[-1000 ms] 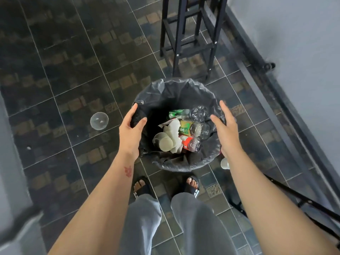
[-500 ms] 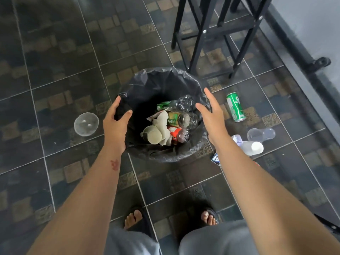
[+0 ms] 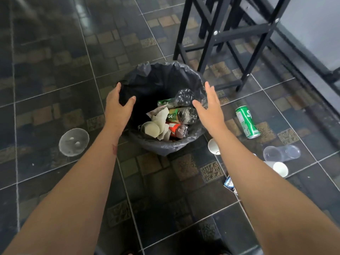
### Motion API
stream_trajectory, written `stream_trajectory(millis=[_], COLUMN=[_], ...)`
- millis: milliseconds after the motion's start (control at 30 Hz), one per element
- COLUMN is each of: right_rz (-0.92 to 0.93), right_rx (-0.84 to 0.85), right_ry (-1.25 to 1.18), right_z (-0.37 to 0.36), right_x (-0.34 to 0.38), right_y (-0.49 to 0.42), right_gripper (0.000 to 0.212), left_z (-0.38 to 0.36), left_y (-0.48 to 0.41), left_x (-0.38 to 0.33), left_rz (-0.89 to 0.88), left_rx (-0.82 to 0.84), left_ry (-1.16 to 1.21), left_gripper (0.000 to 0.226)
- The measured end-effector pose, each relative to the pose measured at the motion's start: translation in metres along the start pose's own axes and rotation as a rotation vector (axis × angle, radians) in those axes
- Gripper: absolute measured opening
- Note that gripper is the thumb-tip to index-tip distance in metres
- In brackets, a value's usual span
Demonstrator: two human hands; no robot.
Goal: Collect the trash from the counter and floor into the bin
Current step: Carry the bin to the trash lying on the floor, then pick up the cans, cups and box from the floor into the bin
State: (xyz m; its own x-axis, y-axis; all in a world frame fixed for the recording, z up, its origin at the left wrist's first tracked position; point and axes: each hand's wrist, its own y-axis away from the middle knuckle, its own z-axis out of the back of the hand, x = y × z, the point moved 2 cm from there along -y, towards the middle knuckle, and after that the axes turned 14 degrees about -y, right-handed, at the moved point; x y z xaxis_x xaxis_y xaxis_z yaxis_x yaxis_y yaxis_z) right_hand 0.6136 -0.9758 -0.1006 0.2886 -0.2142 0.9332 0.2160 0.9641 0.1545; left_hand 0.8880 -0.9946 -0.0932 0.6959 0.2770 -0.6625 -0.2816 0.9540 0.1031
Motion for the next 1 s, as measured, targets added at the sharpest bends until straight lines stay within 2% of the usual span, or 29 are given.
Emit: stream_trajectory(millis=[133, 300, 467, 667, 800, 867, 1000], right_rz=[0.085, 0.125, 0.158, 0.056, -0.044, -0.084, -0.147], right_rx=[-0.032, -0.017, -0.057, -0.118, -0.134, -0.128, -0.092], right_ry=[0.306, 0.494, 0.505, 0.640, 0.644, 0.646, 0.689], right_z=[-0.001, 0.005, 0.041, 0.111, 0.149, 0.161, 0.175], right_x=[-0.002, -0.002, -0.013, -0.049, -0.079, -0.092, -0.118], right_y=[0.000, 0.003, 0.017, 0.023, 0.023, 0.024, 0.018], right_gripper=[0.065, 0.063, 0.061, 0.061, 0.064, 0.065, 0.069], left_z=[0.000, -0.002, -0.020, -0.077, -0.126, -0.152, -0.203], left_y=[-0.001, 0.011, 0.045, 0.099, 0.137, 0.152, 0.160], left_x=[0.009, -0.005, -0.045, -0.124, -0.161, -0.165, -0.149], left_rz=[-0.117, -0.148, -0.319, -0.629, -0.770, -0.797, -0.737], left_rx=[-0.002, -0.079, -0.111, -0.029, 0.062, 0.128, 0.302], left_ry=[-0.349, -0.556, -0.528, -0.382, -0.330, -0.355, -0.486], left_gripper=[0.068, 0.064, 0.059, 0.057, 0.057, 0.059, 0.065])
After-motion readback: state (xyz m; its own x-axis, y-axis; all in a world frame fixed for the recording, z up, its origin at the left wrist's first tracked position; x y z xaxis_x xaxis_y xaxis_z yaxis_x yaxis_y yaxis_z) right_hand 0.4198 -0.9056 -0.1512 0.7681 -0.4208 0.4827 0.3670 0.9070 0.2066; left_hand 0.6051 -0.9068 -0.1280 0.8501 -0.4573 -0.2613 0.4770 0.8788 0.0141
